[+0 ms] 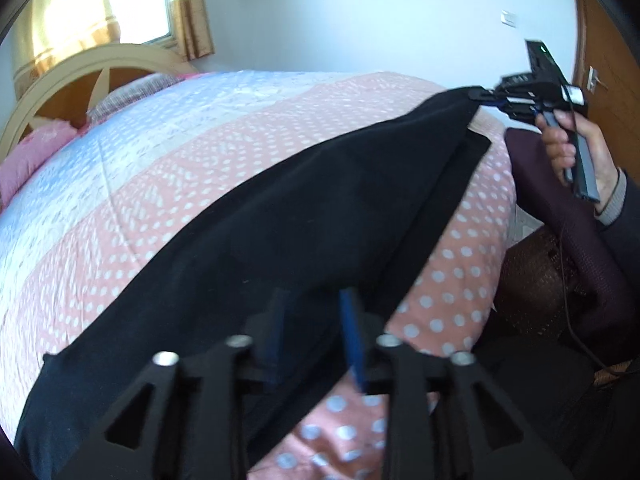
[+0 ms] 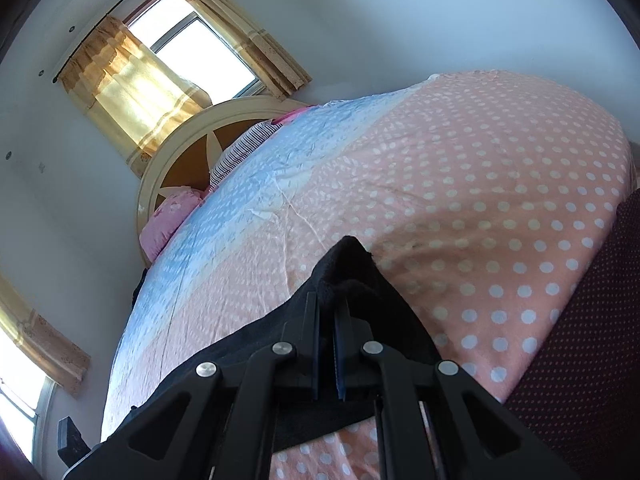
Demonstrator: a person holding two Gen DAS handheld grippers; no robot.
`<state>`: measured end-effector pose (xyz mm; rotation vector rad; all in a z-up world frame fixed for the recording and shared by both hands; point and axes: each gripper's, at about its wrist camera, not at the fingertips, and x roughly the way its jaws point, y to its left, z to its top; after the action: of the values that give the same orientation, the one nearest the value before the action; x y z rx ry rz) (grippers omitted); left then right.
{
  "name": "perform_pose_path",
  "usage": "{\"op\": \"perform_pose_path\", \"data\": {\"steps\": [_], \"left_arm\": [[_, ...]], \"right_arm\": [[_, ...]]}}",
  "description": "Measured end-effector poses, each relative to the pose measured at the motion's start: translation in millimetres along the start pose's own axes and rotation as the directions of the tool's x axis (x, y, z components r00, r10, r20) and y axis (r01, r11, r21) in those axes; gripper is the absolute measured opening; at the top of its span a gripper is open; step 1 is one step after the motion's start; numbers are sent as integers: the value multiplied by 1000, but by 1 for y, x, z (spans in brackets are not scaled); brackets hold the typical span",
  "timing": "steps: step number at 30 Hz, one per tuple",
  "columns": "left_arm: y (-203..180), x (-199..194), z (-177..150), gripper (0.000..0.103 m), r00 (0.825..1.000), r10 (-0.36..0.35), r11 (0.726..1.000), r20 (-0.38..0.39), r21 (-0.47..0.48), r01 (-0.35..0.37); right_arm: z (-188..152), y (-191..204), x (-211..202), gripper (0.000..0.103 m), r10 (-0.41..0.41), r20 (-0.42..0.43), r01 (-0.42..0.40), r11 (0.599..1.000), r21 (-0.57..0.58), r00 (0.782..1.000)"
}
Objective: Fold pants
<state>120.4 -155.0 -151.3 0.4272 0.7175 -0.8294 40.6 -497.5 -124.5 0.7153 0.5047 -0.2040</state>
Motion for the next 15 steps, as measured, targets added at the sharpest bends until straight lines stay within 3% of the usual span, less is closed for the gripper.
{"op": "perform_pose_path", "data": {"steps": [1,6,8,10,12,14,15], "left_arm": [[-6,1,0,66,1000,20,999,14,26,-20],[-13,17,4,67,998,54,995,-15,83,-52],[-16,26,4,58,995,88,991,-41,104,-83],[-15,27,4,55,996,83,991,-39,113,-78],[-12,26,6,41,997,65,993,-51,103,-60],[-8,25,8,17,997,39,996,-68,82,-34],[-7,24,9,13,997,27,997,-72,78,-22]], "right_arm": [[1,0,-1,6,6,1,-6,1000,0,1000],[-2,-3,0,6,6,-8,-6,1000,-3,1000],[-4,-2,-1,6,4,-9,-4,1000,-5,1000],[-3,-2,0,6,6,-9,-6,1000,-6,1000],[-4,-2,0,6,4,-7,-4,1000,-6,1000],[-4,-1,0,6,6,-5,-6,1000,-6,1000],[-4,-1,0,6,6,-4,-6,1000,-8,1000]]}}
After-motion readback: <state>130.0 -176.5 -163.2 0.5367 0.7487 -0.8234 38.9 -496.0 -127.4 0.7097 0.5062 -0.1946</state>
